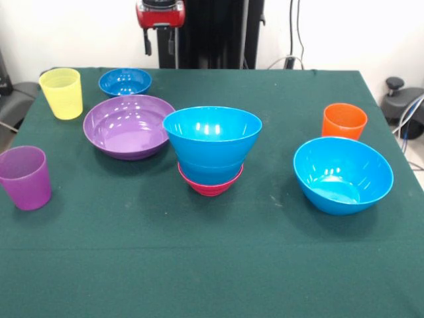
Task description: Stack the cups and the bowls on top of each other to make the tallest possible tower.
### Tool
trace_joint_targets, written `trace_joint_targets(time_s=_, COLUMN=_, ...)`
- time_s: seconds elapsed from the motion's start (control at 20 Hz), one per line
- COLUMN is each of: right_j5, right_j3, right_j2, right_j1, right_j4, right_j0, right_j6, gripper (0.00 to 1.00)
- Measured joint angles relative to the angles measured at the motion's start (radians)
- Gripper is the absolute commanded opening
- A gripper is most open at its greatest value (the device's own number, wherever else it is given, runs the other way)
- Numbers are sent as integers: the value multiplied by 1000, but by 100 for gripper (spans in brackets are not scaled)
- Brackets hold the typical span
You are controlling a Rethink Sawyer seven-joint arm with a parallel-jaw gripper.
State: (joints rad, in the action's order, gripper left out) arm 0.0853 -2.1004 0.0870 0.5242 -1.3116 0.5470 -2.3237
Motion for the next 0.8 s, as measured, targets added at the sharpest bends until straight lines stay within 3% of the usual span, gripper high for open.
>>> trace_joint_targets(time_s=0.4, right_j5=-79, right_j3=0, right_j2=-103, right_j1=10, right_j4=-1, right_j0=110, right_j6=0, gripper=100)
trace_joint_targets(time_s=0.8, right_j5=-119, right_j3=8, right_j2=-166, right_j1=14, right_j4=-16, right_j0=176, right_j6=0, gripper=100)
